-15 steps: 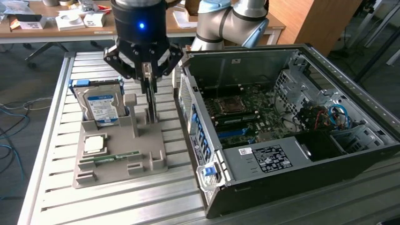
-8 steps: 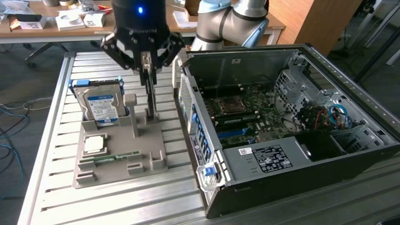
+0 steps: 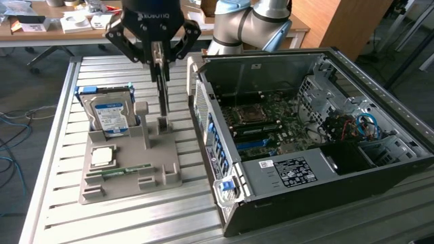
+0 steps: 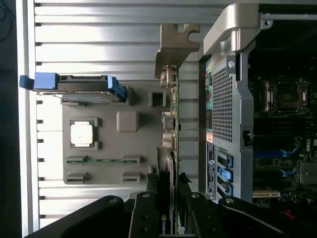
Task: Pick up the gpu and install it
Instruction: 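Pick up the gpu and move the gpu toward the slot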
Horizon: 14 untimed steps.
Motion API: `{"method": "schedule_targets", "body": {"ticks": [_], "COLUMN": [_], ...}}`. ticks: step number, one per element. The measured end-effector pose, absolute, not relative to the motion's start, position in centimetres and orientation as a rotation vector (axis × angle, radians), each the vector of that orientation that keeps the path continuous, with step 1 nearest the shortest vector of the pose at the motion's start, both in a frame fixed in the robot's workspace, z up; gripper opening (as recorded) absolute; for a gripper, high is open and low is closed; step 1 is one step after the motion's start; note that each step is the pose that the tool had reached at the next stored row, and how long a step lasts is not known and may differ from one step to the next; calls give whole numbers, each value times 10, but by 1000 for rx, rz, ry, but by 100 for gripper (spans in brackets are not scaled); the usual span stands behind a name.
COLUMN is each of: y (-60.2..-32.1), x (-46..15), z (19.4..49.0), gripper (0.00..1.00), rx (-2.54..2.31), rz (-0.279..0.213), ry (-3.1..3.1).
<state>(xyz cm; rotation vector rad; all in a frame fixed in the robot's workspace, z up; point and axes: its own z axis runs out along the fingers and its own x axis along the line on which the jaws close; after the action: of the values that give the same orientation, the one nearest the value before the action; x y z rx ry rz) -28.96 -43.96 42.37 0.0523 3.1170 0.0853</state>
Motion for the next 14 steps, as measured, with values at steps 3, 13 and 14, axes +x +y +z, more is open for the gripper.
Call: {"method": "schedule_targets", "body": {"ticks": [3,13,14], "y": [-440,-440,-440], "x": [-290,-290,-289], "z": [427,430,430], "gripper": [27,27,27], "rx": [52,52,52], "rz": [85,85,85], "ry": [3117,3117,3117]}}
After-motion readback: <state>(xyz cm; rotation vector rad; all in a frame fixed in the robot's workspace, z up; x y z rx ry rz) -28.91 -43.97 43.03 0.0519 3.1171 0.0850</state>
